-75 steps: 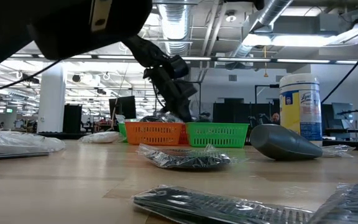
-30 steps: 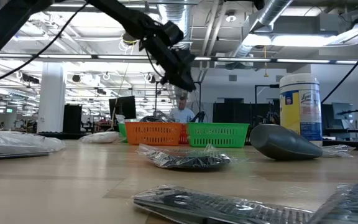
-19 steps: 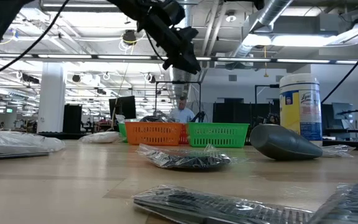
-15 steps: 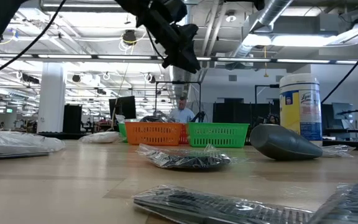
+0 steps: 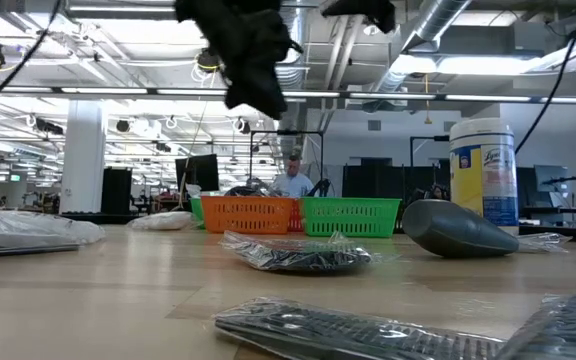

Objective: Pick & Place Travel size toiletries
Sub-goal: Adjust the vanity packs

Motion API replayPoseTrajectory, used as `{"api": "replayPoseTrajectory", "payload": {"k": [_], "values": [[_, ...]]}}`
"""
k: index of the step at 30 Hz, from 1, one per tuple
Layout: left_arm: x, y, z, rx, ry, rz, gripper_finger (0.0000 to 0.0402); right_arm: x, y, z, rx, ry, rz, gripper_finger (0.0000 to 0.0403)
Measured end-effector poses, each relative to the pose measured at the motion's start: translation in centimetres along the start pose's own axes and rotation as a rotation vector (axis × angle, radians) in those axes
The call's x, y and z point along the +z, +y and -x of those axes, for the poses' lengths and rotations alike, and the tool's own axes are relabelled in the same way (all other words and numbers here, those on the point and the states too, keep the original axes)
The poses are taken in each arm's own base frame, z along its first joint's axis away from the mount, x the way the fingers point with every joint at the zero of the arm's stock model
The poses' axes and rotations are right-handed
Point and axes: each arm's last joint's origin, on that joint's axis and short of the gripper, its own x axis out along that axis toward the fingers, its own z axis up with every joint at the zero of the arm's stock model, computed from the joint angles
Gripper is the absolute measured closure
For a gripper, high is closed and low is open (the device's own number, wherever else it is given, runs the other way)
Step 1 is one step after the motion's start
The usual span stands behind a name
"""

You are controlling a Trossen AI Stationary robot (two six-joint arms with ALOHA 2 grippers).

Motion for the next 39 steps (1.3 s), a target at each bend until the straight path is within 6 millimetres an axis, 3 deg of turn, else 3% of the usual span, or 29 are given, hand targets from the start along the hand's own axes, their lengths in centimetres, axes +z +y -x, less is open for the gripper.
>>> {"api": "replayPoseTrajectory", "payload": {"k": [7, 13, 19, 23, 25, 30, 39], "values": [[-6.3, -1.4, 1.8, -0.069, -0.069, 0.161, 0.0294, -1.0, 2.3, -2.2, 0.088, -0.003, -0.009, 0.0183], [-11.9, -2.9, 2.4, -0.129, 0.0, 0.257, 0.0298, -2.0, 3.5, -4.7, 0.124, 0.0, -0.036, 0.0183], [-16.9, -5.5, 2.0, -0.196, 0.153, 0.264, 0.0343, -3.4, 4.2, -7.3, 0.193, 0.067, -0.047, 0.0183], [-19.6, -7.4, 1.9, -0.227, 0.25, 0.238, 0.0392, -3.9, 4.4, -8.6, 0.258, 0.1, -0.084, 0.0184], [-20.6, -8.1, 1.9, -0.23, 0.276, 0.247, 0.0396, -4.0, 4.7, -8.8, 0.29, 0.105, -0.087, 0.0183], [-23.4, -8.4, 1.6, -0.185, 0.359, 0.293, 0.0401, -4.5, 5.0, -9.3, 0.302, 0.115, -0.094, 0.0184], [-27.2, -6.6, 0.6, -0.068, 0.472, 0.372, 0.0401, -4.6, 5.0, -9.5, 0.3, 0.119, -0.097, 0.0183]]}}
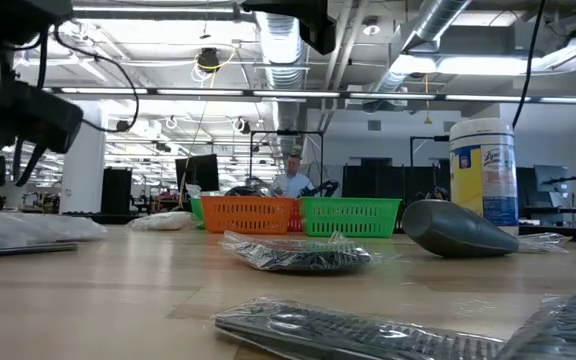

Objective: Pick & Place Travel size toiletries
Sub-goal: Adjust the vanity packs

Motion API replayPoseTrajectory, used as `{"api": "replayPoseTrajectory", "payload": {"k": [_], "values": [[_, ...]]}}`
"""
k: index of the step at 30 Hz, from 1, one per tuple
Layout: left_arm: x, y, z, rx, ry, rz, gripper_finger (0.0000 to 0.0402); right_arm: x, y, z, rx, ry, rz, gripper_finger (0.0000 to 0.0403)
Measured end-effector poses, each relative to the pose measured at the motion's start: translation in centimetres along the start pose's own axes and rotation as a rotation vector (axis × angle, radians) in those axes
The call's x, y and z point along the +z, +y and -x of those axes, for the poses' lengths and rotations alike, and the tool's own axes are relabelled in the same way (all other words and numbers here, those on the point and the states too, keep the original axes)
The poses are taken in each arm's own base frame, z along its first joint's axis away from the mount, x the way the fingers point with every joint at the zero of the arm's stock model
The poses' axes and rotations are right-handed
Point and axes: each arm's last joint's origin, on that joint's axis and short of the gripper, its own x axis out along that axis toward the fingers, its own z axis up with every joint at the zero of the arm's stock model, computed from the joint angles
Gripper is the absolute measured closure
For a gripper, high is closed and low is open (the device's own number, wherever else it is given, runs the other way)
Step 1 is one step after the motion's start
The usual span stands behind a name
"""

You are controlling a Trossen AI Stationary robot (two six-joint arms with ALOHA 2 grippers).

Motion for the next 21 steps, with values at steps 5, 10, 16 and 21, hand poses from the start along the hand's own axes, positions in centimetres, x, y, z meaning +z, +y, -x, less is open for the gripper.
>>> {"api": "replayPoseTrajectory", "payload": {"k": [5, 10, 16, 21], "values": [[-0.3, 0.8, -0.2, 0.062, 0.021, 0.01, 0.0401, -0.1, 0.2, 0.0, 0.004, 0.002, -0.013, 0.0183], [-0.3, 1.1, -0.2, 0.097, -0.005, 0.009, 0.0401, -0.2, 0.4, 0.0, 0.009, 0.005, -0.017, 0.0183], [-0.4, 1.5, -0.1, 0.145, -0.022, 0.012, 0.0401, -0.1, 0.5, 0.0, 0.019, -0.008, -0.015, 0.0183], [-0.4, 1.7, 0.8, 0.2, -0.059, 0.011, 0.0401, 0.0, 0.6, 0.0, 0.031, -0.025, -0.012, 0.0183]]}}
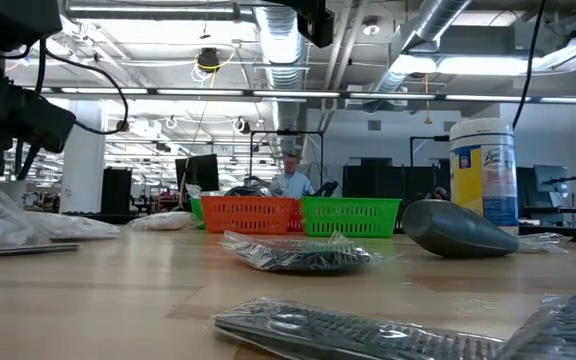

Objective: Pick & Place Travel size toiletries
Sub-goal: Adjust the vanity packs, then adjust the black comb

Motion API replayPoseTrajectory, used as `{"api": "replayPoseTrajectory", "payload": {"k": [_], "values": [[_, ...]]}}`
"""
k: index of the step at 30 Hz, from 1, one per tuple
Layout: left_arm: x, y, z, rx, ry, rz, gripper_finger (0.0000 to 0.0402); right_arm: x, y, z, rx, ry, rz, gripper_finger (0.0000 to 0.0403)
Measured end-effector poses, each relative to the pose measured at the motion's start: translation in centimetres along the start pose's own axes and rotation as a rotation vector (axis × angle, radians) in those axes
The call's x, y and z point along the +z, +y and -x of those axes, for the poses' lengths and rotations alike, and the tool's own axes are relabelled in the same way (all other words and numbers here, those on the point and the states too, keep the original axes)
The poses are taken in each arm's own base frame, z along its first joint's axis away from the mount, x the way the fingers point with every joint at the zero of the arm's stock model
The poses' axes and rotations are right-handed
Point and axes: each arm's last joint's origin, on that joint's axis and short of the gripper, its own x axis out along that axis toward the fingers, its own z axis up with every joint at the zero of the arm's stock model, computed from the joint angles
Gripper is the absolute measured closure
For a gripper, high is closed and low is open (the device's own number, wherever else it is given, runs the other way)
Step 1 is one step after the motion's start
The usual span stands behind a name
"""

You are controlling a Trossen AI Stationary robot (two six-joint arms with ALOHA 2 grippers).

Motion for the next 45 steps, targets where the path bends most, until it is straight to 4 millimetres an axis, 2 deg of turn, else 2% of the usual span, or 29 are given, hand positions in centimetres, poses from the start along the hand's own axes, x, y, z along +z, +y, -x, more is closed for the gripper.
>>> {"api": "replayPoseTrajectory", "payload": {"k": [5, 10, 14, 26, 36, 42, 45], "values": [[0.5, -0.1, 2.5, 0.085, -0.108, 0.011, 0.0401, 0.0, 0.0, 0.0, 0.0, 0.0, 0.0, 0.0183], [1.4, -1.8, 4.6, -0.012, -0.181, -0.038, 0.0401, 0.0, 0.0, 0.0, 0.0, -0.001, 0.0, 0.0183], [1.8, -3.1, 4.9, -0.115, -0.189, -0.11, 0.0401, 0.0, 0.0, 0.0, 0.0, -0.001, 0.0, 0.0184], [2.4, -6.0, 1.4, -0.21, -0.054, -0.253, 0.0401, 0.0, 0.0, 0.0, -0.005, 0.001, 0.007, 0.0183], [2.3, -6.5, -2.1, -0.143, 0.061, -0.323, 0.0401, -0.6, 0.6, -0.1, 0.01, 0.017, 0.01, 0.0183], [3.2, -6.7, -2.9, -0.164, 0.058, -0.366, 0.0401, -0.9, 1.1, -0.1, 0.018, 0.027, 0.013, 0.0183], [4.4, -6.4, -3.0, -0.176, 0.025, -0.388, 0.0401, -1.0, 1.2, -0.1, 0.02, 0.032, 0.014, 0.0184]]}}
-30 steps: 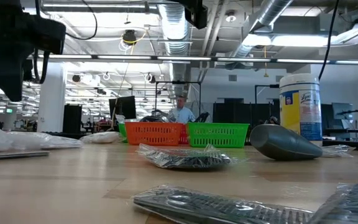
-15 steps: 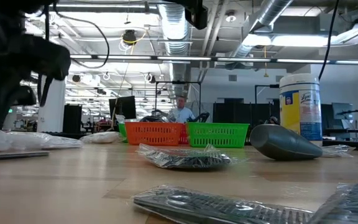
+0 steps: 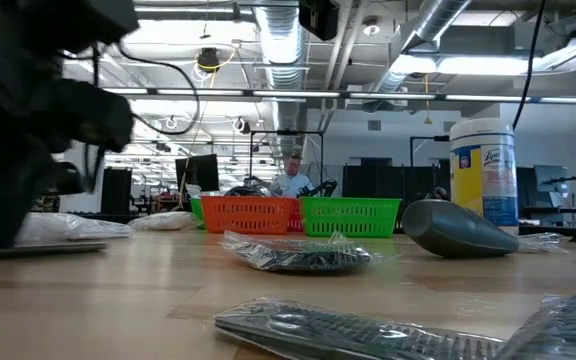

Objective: Pick & Place Travel size toiletries
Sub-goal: Adjust the black comb, then put the nail cutter into the black bin

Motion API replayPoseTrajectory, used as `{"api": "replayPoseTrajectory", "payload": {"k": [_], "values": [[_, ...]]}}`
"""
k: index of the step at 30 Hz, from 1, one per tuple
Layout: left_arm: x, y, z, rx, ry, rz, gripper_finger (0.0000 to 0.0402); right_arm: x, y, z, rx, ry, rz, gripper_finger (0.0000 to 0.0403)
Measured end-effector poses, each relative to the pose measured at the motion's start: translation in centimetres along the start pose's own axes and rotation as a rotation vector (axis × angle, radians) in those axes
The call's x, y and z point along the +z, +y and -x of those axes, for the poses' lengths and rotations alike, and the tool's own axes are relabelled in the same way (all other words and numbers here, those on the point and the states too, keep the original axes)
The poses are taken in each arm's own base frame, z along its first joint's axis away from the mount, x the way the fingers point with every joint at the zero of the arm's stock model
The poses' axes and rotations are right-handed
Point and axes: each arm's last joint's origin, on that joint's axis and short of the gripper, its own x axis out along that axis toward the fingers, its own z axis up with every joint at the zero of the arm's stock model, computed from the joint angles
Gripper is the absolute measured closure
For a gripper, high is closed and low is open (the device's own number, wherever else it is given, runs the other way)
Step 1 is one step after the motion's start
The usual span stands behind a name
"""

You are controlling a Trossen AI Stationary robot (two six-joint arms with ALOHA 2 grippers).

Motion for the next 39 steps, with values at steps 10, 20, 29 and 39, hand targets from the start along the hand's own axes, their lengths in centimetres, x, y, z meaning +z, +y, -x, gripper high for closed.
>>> {"api": "replayPoseTrajectory", "payload": {"k": [10, 20, 29, 39], "values": [[4.3, 3.6, 1.5, 0.054, -0.109, -0.06, 0.0401, -0.8, 0.6, -0.1, 0.001, 0.038, 0.006, 0.0184], [8.8, 6.0, 0.6, 0.089, -0.125, -0.051, 0.0401, -1.2, 0.4, -0.1, -0.027, 0.076, 0.001, 0.0184], [12.3, 4.2, -2.0, 0.028, -0.087, -0.141, 0.0401, -1.3, 0.3, -0.1, -0.032, 0.082, -0.015, 0.0184], [15.9, 4.5, -1.2, 0.11, -0.19, -0.28, 0.0401, -1.8, 0.6, -0.1, -0.075, 0.079, -0.017, 0.0184]]}}
